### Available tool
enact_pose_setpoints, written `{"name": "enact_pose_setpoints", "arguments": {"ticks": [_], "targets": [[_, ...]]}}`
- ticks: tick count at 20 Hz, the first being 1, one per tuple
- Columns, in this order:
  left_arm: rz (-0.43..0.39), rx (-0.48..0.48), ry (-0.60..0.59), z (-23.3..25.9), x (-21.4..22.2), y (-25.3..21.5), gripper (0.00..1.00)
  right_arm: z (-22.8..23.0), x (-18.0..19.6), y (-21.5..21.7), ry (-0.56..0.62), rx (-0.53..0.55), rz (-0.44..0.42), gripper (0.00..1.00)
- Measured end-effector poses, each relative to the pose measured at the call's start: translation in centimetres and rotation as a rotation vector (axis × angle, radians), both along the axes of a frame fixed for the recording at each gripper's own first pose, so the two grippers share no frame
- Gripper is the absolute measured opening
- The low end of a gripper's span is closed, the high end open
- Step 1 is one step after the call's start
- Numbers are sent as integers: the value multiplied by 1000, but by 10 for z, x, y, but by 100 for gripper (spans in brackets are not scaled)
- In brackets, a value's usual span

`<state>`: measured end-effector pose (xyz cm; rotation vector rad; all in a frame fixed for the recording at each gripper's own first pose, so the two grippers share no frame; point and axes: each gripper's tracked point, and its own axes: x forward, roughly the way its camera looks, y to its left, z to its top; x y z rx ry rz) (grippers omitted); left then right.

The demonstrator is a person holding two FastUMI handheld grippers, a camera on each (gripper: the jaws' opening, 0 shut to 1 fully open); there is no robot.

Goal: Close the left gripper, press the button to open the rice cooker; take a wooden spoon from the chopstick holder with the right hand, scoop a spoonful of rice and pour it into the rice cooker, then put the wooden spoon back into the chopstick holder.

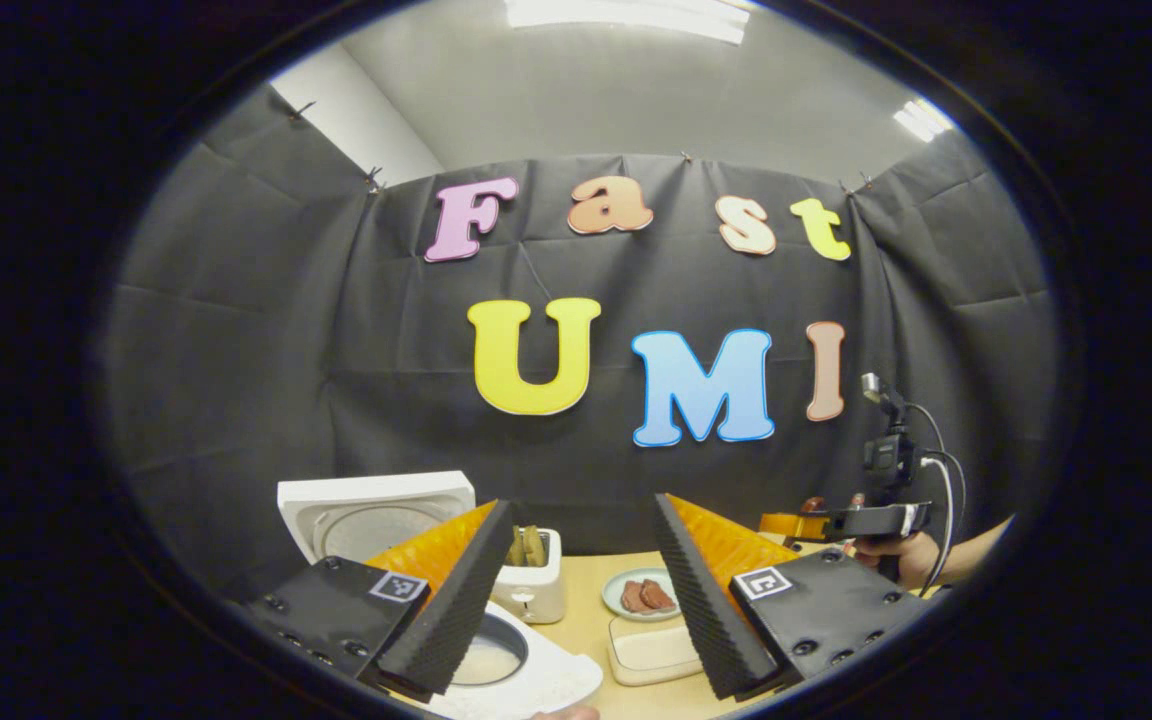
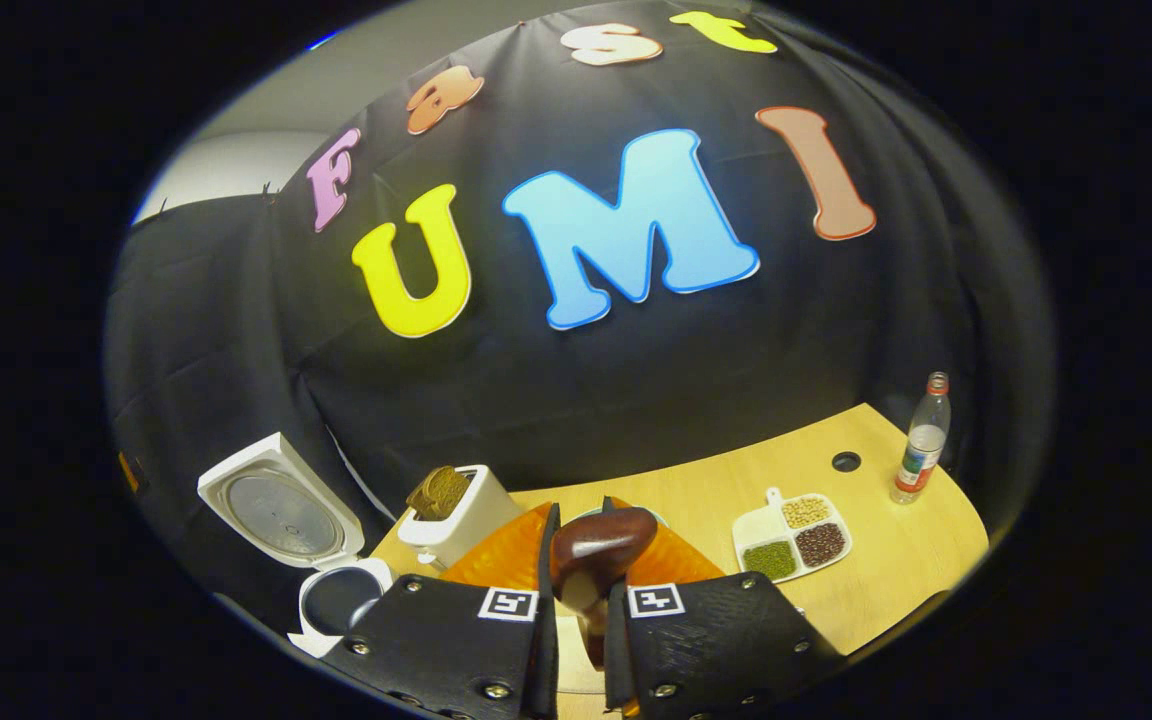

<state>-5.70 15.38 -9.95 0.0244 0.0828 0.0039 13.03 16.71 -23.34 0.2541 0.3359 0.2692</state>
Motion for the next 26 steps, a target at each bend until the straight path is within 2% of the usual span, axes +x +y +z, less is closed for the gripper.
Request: {"name": "enact_pose_setpoints", "arguments": {"ticks": [6, 14, 20, 26], "targets": [[54, 16, 14, -6, 1, 9, 99, -53, 16, 44, 64, -52, 92, 18], [105, 3, 43, -12, -4, 28, 99, -136, 21, 82, 181, -137, 152, 18], [124, 23, 43, -7, -13, 39, 99, -158, 22, 97, 192, -180, 154, 19], [157, 6, 46, -8, -21, 50, 98, -159, 11, 120, 242, -88, 184, 19]]}}
